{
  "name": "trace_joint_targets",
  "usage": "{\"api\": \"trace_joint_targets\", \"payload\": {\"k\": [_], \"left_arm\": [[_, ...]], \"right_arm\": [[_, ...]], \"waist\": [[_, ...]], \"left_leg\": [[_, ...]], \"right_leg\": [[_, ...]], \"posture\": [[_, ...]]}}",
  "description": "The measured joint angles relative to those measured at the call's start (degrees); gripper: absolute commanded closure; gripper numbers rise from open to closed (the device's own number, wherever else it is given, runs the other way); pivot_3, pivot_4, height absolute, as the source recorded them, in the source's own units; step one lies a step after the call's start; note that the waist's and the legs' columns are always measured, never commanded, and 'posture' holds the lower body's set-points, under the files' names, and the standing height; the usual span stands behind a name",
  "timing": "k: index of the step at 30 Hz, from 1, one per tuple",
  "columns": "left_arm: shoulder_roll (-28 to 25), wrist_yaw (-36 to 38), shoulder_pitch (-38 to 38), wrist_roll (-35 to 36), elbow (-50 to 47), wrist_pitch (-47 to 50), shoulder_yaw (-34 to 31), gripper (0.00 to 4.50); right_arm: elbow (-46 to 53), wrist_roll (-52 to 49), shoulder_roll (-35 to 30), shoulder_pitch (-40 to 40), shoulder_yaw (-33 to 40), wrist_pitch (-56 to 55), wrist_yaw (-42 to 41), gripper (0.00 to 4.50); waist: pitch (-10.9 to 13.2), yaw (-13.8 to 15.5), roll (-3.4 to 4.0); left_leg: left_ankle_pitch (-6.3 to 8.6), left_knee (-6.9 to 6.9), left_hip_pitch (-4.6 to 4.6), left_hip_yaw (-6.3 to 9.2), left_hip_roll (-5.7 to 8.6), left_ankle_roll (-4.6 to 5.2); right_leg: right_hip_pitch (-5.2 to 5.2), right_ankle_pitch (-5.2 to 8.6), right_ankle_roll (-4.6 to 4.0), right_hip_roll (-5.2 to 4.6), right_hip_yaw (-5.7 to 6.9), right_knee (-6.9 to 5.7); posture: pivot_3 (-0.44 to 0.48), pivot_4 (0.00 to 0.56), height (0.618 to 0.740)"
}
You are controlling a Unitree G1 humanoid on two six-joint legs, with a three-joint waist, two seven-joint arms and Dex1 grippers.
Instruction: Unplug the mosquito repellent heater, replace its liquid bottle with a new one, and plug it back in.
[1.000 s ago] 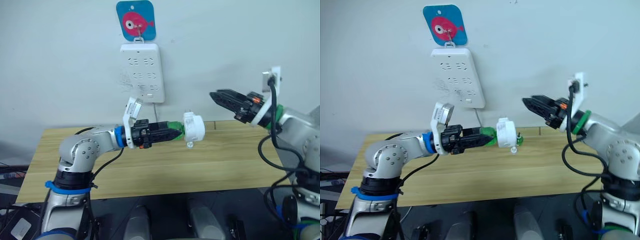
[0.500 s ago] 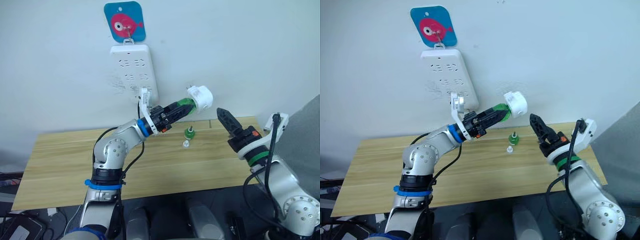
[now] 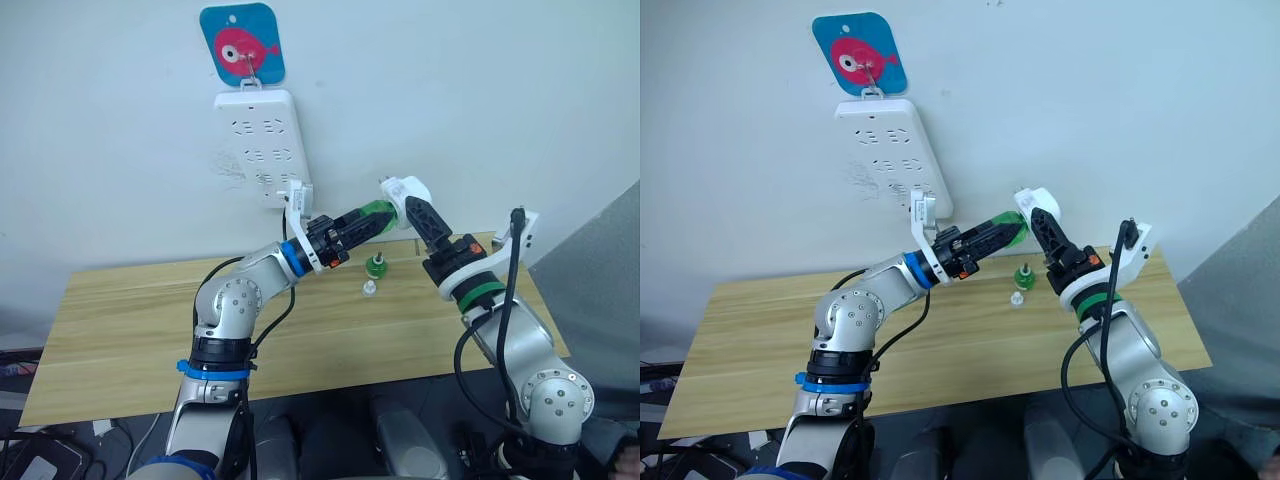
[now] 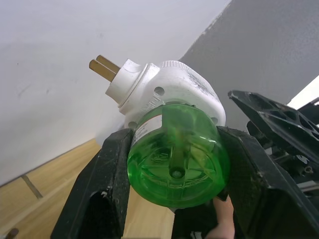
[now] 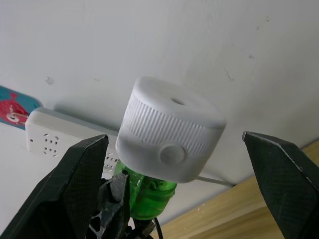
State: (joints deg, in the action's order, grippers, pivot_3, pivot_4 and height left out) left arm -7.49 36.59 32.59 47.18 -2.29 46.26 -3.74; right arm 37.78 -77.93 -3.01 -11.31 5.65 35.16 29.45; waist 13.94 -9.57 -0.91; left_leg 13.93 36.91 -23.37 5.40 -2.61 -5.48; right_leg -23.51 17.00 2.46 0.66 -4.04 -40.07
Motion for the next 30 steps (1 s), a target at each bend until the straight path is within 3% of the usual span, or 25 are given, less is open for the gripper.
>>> {"api": "trace_joint_targets", "payload": {"k": [11, 17, 30], "left_arm": [[-0.5, -0.9, -0.8, 6.0, -1.7, 6.1, -1.7, 2.22], [-0.3, -0.8, -1.2, 6.3, -1.9, 5.9, -1.5, 2.22], [0.2, -0.7, -2.6, 3.2, -3.2, 0.9, 1.1, 2.22]], "right_arm": [[-3.4, 0.1, 1.4, -3.2, -1.3, -3.2, -1.9, 0.0], [-3.9, -0.4, 2.3, -3.3, -1.2, -4.7, -1.9, 1.33], [-4.4, -2.3, 1.0, -3.3, -1.2, -5.8, -1.7, 1.39]], "waist": [[0.0, 0.0, 0.01], [0.0, 0.0, 0.02], [0.0, 0.2, 0.03]], "left_leg": [[0.0, 0.01, -0.02, 0.04, 0.0, 0.0], [0.0, 0.01, -0.01, 0.06, 0.0, 0.0], [0.0, 0.02, -0.03, 0.06, 0.01, 0.0]], "right_leg": [[0.0, 0.0, 0.0, -0.01, 0.03, -0.01], [0.0, 0.0, 0.0, -0.01, 0.04, -0.01], [0.0, 0.0, 0.0, -0.01, 0.04, -0.02]], "posture": [[-0.239, 0.19, 0.725], [-0.239, 0.193, 0.725], [-0.218, 0.19, 0.725]]}}
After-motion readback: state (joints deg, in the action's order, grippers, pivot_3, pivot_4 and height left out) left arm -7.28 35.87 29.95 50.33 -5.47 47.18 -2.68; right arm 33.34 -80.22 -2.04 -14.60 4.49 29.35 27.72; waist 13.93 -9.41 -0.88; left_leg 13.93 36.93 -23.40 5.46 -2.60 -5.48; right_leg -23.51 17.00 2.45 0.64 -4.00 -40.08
